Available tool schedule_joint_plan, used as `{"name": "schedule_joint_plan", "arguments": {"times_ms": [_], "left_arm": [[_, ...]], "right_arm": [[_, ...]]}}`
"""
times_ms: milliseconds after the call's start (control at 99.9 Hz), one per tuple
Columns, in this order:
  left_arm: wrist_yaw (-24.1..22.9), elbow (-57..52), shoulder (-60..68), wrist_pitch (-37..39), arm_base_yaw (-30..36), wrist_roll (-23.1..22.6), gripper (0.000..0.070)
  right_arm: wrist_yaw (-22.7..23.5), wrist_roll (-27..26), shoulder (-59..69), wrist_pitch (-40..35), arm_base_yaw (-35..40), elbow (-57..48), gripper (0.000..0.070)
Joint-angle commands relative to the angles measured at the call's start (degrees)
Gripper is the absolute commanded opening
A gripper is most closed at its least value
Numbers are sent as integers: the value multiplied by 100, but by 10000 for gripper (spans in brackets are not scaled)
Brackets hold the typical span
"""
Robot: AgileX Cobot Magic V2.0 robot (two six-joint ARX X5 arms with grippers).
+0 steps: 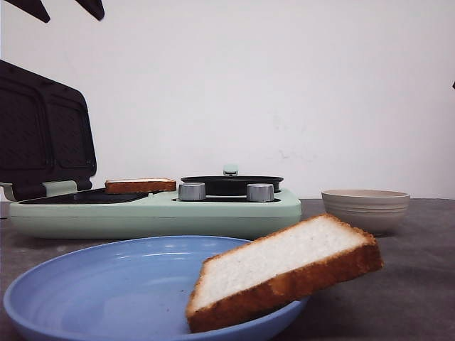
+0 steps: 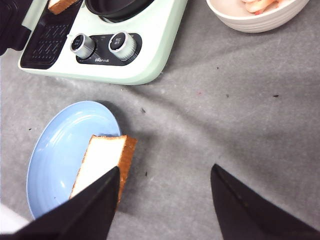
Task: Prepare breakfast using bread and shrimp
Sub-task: 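Raise the left gripper away from the press, then reach the right gripper to the remaining bread slice and grasp it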
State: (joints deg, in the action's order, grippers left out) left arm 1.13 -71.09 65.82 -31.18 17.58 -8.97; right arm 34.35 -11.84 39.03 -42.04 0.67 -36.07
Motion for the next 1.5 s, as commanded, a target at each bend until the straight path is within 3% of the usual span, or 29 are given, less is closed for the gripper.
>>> {"name": "schedule_joint_plan", "arguments": {"times_ms": [0,140,360,641,801,901,1091,1491], "left_arm": [[293,15,-76,-17,-59,188,544],[791,717,-535,415,-332,656,546],[793,2140,-1652,1058,-640,1239,553],[767,2826,-2977,826,-708,1550,553],[726,3115,-3560,573,-708,1620,553],[684,3322,-3834,393,-708,1624,553],[590,3521,-4205,-17,-708,1773,554],[444,3521,-4555,-96,-708,1768,554]], "right_arm": [[20,15,17,46,-4,-66,357],[22,9,17,55,-4,-68,357],[66,2,24,61,-4,-68,357],[234,-96,179,81,28,-55,357],[824,-173,566,138,199,70,358],[809,-173,796,184,422,221,358],[813,-535,1161,721,986,697,360],[817,-1471,1958,2218,2166,1176,392]]}}
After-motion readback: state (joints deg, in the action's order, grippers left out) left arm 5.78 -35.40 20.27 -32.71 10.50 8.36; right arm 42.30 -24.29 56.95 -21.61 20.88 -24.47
